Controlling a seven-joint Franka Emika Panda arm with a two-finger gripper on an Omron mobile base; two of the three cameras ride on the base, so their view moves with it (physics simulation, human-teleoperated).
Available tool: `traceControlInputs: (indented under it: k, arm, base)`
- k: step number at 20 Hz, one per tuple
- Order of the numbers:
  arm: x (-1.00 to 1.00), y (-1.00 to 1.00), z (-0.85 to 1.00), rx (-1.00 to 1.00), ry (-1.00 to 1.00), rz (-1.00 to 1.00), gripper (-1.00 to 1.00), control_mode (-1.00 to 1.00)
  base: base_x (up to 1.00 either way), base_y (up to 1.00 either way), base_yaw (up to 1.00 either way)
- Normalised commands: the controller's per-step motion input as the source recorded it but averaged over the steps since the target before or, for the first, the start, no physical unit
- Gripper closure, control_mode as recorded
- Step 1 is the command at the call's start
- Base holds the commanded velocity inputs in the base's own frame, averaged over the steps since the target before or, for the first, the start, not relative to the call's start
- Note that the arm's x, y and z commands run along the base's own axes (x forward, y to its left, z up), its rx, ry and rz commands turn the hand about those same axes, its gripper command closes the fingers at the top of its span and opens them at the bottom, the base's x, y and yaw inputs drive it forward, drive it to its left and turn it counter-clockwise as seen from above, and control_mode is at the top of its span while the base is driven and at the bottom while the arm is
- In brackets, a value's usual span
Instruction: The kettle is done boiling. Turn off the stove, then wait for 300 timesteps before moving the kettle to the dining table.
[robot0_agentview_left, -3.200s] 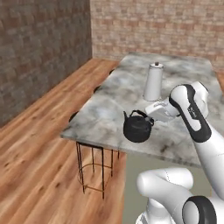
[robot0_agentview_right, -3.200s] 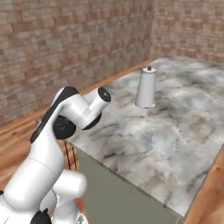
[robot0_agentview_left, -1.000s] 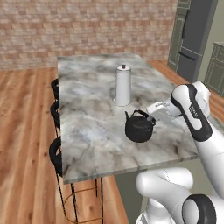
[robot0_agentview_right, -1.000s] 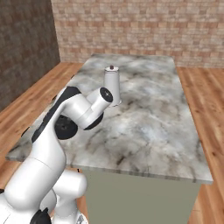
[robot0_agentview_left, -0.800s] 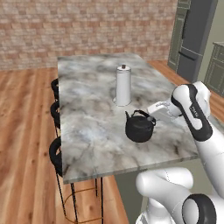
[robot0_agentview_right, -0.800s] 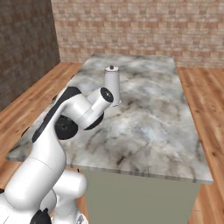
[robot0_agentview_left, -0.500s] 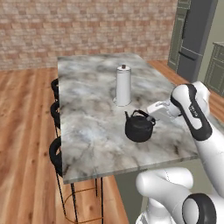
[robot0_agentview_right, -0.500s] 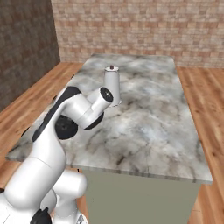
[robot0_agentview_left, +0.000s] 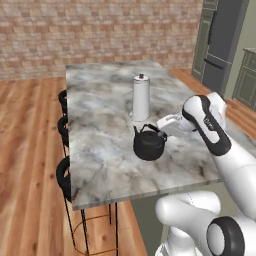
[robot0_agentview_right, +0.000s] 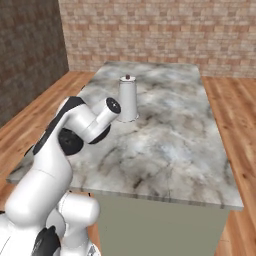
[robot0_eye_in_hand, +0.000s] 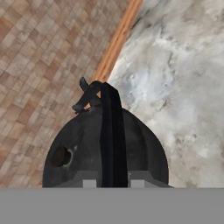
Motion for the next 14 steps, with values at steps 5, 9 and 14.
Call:
traceControlInputs:
  k: [5, 9, 14]
  arm:
    - [0.22, 0.27, -0.03, 0.00, 0.01, 0.00, 1.00, -1.00]
    - [0.14, 0.22, -0.06, 0.00, 0.01, 0.00, 1.00, -1.00]
    - [0.14, 0.09, -0.16, 0.00, 0.00, -0.02, 1.00, -1.00]
  base:
    - [0.00, 0.00, 0.00]
    - [0.00, 0.00, 0.00]
    - [0.00, 0.00, 0.00]
